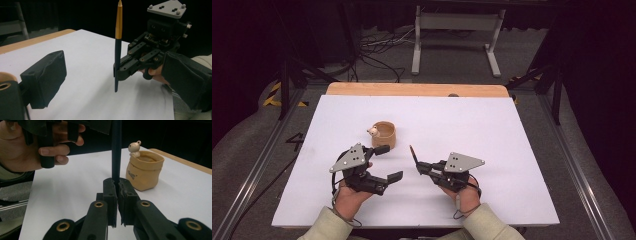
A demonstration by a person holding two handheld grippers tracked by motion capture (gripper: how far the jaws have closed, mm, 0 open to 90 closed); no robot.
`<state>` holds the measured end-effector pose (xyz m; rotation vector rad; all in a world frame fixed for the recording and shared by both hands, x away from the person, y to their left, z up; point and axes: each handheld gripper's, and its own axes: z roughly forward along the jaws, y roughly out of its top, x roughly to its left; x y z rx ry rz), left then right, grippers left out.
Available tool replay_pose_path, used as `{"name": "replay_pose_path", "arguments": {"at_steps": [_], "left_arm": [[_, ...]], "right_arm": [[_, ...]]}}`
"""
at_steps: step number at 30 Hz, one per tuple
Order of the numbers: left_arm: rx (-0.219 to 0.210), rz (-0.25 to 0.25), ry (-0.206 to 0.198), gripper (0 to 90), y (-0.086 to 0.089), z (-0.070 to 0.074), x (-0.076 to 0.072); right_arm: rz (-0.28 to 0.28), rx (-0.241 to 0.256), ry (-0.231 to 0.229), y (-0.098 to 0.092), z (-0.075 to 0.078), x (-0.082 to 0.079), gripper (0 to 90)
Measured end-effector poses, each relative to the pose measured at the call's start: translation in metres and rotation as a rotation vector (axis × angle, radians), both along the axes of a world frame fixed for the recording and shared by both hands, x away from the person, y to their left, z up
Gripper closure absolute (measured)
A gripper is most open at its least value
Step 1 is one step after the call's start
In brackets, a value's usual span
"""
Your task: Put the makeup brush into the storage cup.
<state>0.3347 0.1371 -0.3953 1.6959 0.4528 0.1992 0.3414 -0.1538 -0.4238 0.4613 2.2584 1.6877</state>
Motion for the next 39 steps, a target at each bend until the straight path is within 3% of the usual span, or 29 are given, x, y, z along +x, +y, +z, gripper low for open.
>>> {"name": "replay_pose_path", "arguments": {"at_steps": [10,21,30,32,38,39], "left_arm": [[0.011,-0.024,-0.013,12.8,-0.013,0.002,0.002],[0.006,-0.028,-0.026,29.8,-0.023,0.003,0.004],[0.024,-0.01,-0.012,58.6,-0.033,0.002,0.001],[0.043,0.006,-0.016,60.7,-0.034,0.001,0.0],[0.051,0.021,-0.01,79.7,-0.033,0.001,-0.001],[0.053,0.022,-0.009,79.7,-0.033,0.001,-0.001]], "right_arm": [[-0.007,0.056,-0.002,0.007,-0.003,-0.003,85.2],[-0.008,0.078,0.008,0.01,-0.003,-0.006,85.1],[0.004,0.083,0.012,0.011,-0.004,-0.007,85.1],[0.003,0.08,0.01,0.011,-0.004,-0.007,85.0],[0.006,0.079,0.01,0.011,-0.004,-0.007,85.0],[0.006,0.078,0.009,0.011,-0.004,-0.007,85.0]]}}
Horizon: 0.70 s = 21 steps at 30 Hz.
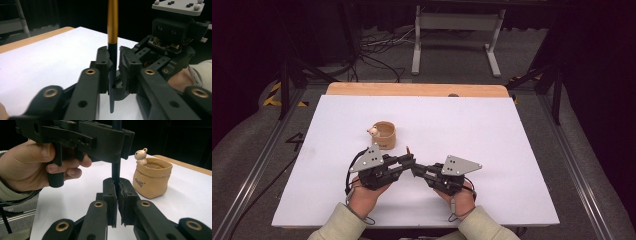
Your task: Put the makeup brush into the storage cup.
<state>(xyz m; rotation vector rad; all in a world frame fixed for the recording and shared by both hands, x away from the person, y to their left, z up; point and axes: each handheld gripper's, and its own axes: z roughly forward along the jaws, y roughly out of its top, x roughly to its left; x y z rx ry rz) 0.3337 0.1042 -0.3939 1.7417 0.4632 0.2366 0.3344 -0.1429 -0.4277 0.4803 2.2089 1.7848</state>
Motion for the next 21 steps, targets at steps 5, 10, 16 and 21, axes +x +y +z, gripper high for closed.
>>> {"name": "replay_pose_path", "arguments": {"at_steps": [5,10,16,21], "left_arm": [[-0.006,-0.016,0.022,82.2,0.002,0.001,0.0],[0.007,-0.018,0.005,82.4,0.001,0.003,-0.001],[0.006,-0.008,0.007,82.6,0.005,0.006,-0.001],[0.009,0.01,0.003,82.6,0.01,0.009,0.002]], "right_arm": [[0.008,0.0,-0.003,0.001,0.0,-0.001,84.8],[0.016,-0.003,-0.006,0.0,0.001,-0.002,79.7],[0.033,-0.017,-0.013,-0.002,0.004,-0.001,47.1],[0.016,0.014,-0.007,-0.01,0.007,0.003,10.3]]}}
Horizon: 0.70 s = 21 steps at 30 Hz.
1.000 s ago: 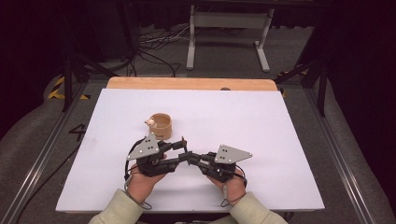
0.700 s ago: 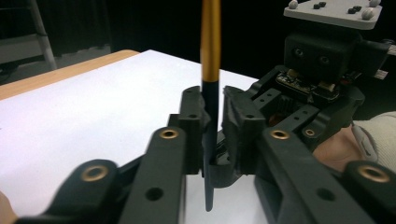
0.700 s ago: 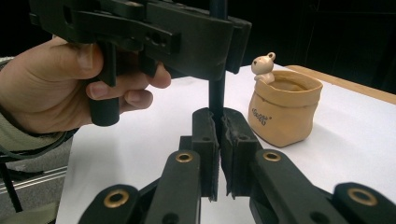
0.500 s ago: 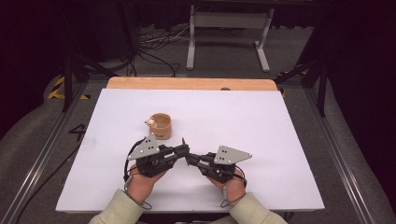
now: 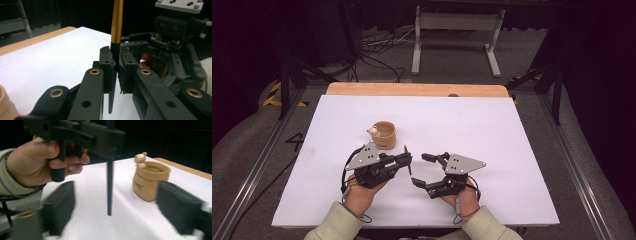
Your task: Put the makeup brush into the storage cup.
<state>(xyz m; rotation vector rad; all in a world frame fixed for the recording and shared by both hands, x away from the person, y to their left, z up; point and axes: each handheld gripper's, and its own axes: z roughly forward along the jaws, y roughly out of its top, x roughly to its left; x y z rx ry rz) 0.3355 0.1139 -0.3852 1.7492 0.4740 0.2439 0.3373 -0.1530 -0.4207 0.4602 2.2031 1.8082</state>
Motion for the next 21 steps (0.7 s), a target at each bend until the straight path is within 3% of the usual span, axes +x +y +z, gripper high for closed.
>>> {"name": "replay_pose_path", "arguments": {"at_steps": [3,5,11,18,21], "left_arm": [[0.003,0.014,-0.004,82.6,0.003,0.001,0.001],[0.005,0.021,-0.007,82.5,0.004,0.002,0.002],[0.01,0.046,0.003,82.5,0.006,0.006,0.008],[0.03,0.083,-0.012,82.5,0.009,0.017,0.019],[0.032,0.098,0.002,82.5,0.011,0.02,0.024]], "right_arm": [[-0.016,-0.025,-0.002,-0.008,0.002,0.003,0.0],[-0.024,-0.002,0.002,-0.015,0.005,0.004,0.0],[-0.071,-0.011,-0.027,-0.031,0.013,0.005,0.0],[-0.124,-0.002,-0.019,-0.052,0.017,0.005,0.0],[-0.136,-0.014,-0.017,-0.058,0.016,0.005,0.0]]}}
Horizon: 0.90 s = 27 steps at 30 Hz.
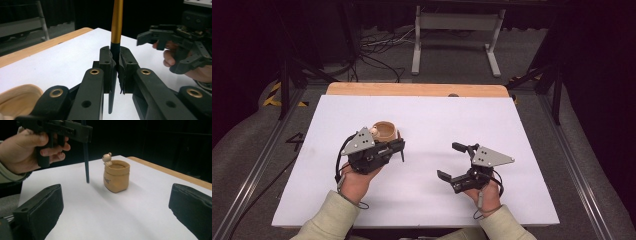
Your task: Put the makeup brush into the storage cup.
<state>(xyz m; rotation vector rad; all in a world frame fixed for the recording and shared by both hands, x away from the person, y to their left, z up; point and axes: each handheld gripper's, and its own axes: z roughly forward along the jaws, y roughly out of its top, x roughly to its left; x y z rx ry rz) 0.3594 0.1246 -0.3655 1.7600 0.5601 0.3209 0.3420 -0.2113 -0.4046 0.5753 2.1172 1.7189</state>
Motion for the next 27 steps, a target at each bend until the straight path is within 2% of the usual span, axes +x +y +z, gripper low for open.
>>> {"name": "replay_pose_path", "arguments": {"at_steps": [5,11,18,24,27], "left_arm": [[0.006,0.02,0.017,82.5,0.003,0.004,0.01],[0.013,0.048,0.029,82.5,0.007,0.007,0.02],[0.006,0.079,0.033,82.5,0.006,0.01,0.026],[0.031,0.144,0.015,82.5,0.006,0.012,0.034],[0.032,0.179,0.023,82.5,0.007,0.012,0.038]], "right_arm": [[-0.018,-0.028,-0.003,-0.009,-0.001,-0.001,0.0],[-0.046,-0.023,0.005,-0.02,-0.001,-0.001,0.0],[-0.051,-0.031,0.022,-0.024,-0.004,-0.001,0.0],[-0.041,-0.03,0.033,-0.025,-0.006,-0.002,0.0],[-0.024,-0.028,0.036,-0.024,-0.007,-0.002,0.0]]}}
